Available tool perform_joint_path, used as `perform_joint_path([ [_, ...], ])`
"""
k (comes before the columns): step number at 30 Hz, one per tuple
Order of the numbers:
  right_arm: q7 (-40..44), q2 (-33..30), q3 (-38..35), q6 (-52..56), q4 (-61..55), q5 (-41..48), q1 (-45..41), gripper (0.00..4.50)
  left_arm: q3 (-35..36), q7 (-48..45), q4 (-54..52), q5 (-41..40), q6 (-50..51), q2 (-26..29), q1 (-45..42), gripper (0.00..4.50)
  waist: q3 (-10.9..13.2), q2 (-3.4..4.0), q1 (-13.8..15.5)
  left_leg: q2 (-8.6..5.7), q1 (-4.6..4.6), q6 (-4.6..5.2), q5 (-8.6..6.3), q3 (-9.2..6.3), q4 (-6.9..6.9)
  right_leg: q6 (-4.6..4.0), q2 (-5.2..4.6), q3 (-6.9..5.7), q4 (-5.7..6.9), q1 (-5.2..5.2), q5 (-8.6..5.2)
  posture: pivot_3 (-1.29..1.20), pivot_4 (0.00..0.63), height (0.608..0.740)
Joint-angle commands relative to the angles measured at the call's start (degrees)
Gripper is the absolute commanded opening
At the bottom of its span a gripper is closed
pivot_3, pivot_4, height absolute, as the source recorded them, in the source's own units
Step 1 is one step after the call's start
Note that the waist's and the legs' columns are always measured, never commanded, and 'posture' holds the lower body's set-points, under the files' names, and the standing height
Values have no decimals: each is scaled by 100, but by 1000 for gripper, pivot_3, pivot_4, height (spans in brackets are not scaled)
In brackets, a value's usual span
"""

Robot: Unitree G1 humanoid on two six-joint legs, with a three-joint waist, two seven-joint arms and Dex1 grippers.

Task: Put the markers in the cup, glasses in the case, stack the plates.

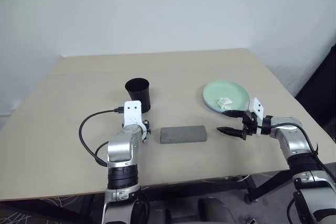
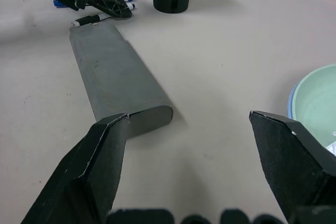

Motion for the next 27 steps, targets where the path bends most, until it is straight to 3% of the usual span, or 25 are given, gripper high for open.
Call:
perform_joint_path([
  [1, -31, -35, -138, -57, -94, 95, -156, 3991, 49, 18, -52, -107, -54, -4, -205, 979, 0, 0, -1, 0, 0, 0, 0, 0, 0, 0, 0, 0, 0, 0, 0, 0, 0, 740],
  [4, -35, -30, -137, -69, -71, 89, -174, 3991, 12, -22, -14, -165, -47, 34, -229, 37, 0, 0, 0, 0, 0, 0, 0, 1, -1, 0, 0, 0, 0, 0, 0, 0, 0, 740],
  [17, 74, -33, -210, 42, -147, 260, -233, 3991, -513, -372, -17, -190, -310, 374, -202, 37, 0, -1, -1, -1, -1, 0, 0, 1, -1, 0, 0, 0, 0, 0, 0, 0, 0, 740],
  [24, 85, -50, -217, 41, -141, 241, -229, 3991, -1543, -1355, -524, -271, -948, 1191, 69, 37, 0, 0, 0, -1, -1, -1, -1, 3, -6, -1, 0, 0, 1, -4, -1, 0, 0, 740],
  [27, 87, -44, -205, 38, -123, 226, -249, 3991, -2093, -2134, -788, -367, -1696, 1681, 125, 37, 0, 0, 1, -1, -2, -1, -1, 3, -6, -1, -1, 1, 0, -5, -1, 0, 0, 740],
])
